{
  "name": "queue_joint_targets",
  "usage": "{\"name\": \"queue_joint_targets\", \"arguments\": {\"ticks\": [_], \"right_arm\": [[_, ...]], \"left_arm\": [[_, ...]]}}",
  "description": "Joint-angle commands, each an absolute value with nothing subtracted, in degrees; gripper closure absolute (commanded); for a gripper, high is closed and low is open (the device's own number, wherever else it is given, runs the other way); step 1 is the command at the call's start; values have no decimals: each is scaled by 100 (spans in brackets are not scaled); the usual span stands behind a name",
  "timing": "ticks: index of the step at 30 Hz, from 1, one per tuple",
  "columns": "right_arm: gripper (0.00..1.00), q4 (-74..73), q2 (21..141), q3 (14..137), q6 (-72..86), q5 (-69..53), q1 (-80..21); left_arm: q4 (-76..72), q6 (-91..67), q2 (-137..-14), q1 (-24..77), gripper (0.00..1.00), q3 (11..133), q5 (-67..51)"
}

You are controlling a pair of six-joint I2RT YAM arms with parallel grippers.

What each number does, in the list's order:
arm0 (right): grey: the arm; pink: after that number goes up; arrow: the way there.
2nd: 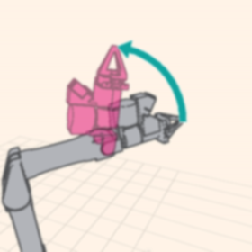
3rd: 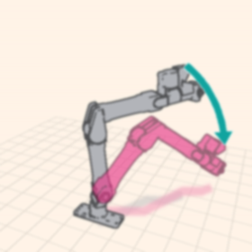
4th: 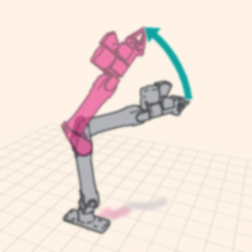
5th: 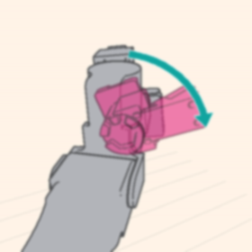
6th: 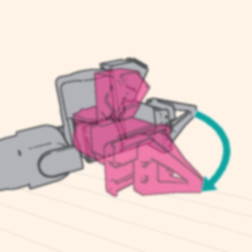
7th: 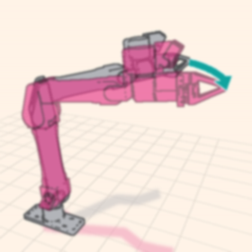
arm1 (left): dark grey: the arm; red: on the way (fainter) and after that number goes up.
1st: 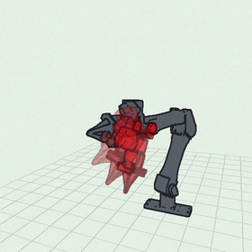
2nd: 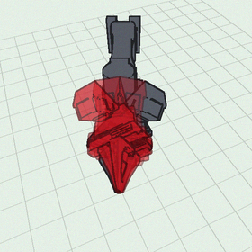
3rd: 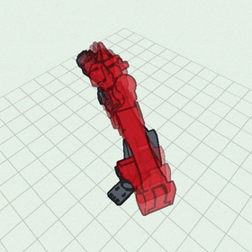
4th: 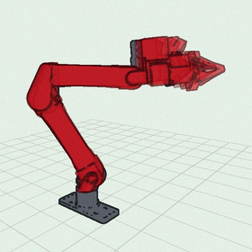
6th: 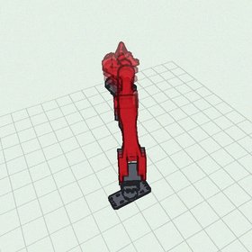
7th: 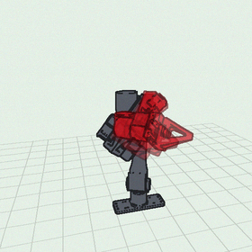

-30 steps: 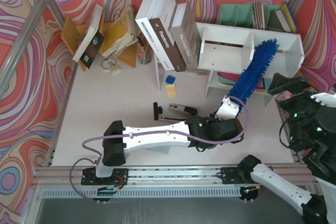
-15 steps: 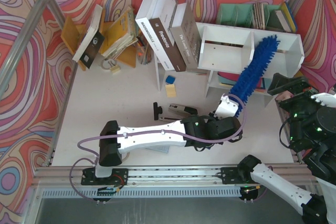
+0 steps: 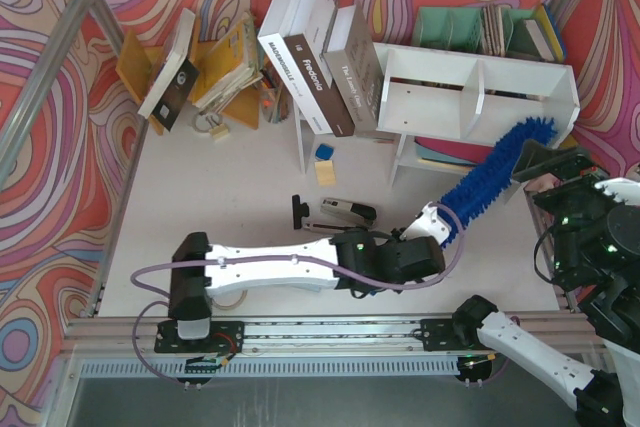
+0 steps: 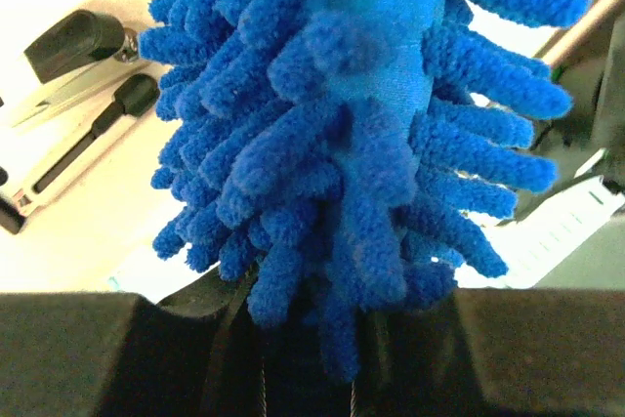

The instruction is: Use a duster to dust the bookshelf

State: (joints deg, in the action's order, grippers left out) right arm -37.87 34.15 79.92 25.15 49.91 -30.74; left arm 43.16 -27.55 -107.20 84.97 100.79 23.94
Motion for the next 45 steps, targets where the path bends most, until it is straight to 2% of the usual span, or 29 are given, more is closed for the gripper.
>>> {"name": "queue_joint_targets", "arguments": {"ticks": [1,8,15,20,24,32,45], "right_arm": [[1,-3562,3546,8178,2348,5056,-3081],[1,-3080,3557,7621,2198,5083,-3078],[1,-2296,3327,6587,1854,5122,-3081],[1,-1536,3202,6144,987,4956,-3078],[1,-1367,3208,5886,643,4995,-3083],[1,-372,2748,5122,-121,4570,-3076],[1,-266,2488,4697,-71,4325,-3078]], "left_arm": [[4040,-2203,-9836,8689,100,9456,2323],[3781,-2182,-8619,8701,100,8038,2447],[3926,-1814,-8294,8701,100,7367,2405],[4101,-1877,-8271,8706,100,7367,2190],[3561,-1912,-8101,8701,100,6996,2277],[3388,-1609,-8850,8386,100,7391,2304],[2838,-1756,-9324,7712,100,7525,2368]]}}
